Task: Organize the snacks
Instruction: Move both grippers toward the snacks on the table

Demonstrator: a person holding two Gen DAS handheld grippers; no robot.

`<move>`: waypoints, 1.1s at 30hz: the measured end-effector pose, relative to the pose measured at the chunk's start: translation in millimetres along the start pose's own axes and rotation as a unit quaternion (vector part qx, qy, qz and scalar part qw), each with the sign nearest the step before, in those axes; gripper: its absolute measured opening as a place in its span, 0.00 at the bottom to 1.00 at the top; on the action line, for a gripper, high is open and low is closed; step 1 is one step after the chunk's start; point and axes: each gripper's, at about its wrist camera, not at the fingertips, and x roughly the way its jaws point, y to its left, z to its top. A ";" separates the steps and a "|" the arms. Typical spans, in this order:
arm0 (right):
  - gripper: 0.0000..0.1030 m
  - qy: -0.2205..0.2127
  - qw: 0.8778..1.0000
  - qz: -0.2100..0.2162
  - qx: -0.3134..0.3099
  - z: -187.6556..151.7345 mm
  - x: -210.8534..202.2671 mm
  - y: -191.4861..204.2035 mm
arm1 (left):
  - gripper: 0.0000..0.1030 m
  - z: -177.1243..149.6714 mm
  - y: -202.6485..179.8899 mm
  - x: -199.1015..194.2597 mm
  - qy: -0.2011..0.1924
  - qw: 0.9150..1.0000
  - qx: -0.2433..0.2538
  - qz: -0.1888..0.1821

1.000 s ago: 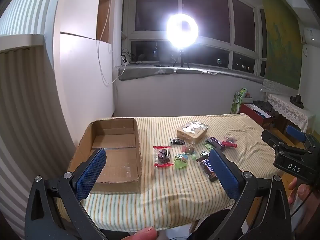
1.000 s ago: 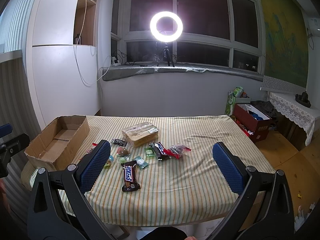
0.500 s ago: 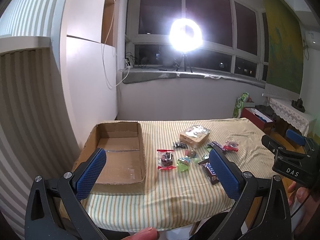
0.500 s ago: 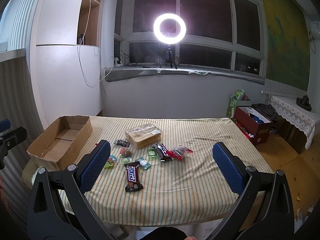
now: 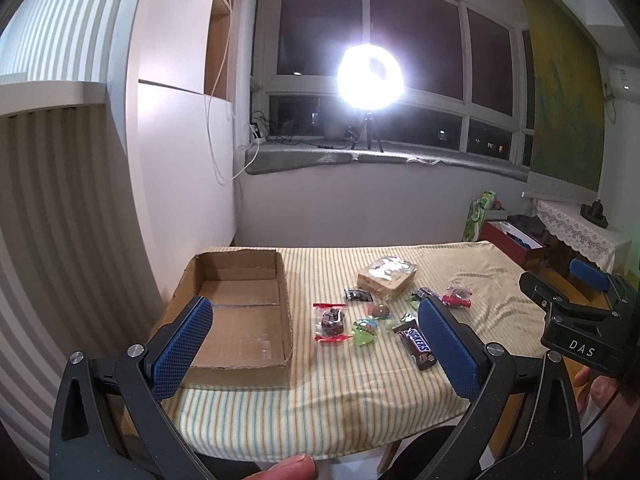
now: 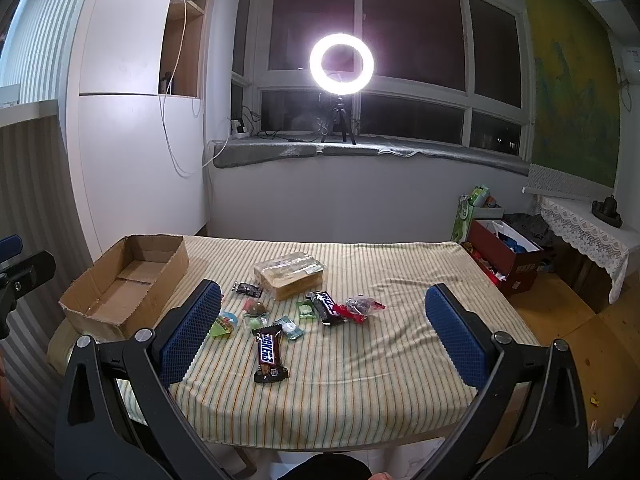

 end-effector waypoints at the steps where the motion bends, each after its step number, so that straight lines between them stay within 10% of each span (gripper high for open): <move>1: 1.00 0.000 1.000 0.000 0.000 0.4 -0.8 -0.4 | 0.99 0.3 -0.7 -0.6 0.001 1.000 -0.001 -0.001; 19: 1.00 0.023 1.000 -0.001 0.010 -7.1 15.6 -9.6 | 0.99 -9.0 -5.7 10.1 -0.002 0.999 -0.029 -0.016; 33: 1.00 0.119 0.992 0.005 0.032 -63.1 91.1 -42.1 | 0.99 -50.8 -40.6 90.4 0.120 0.988 -0.037 -0.084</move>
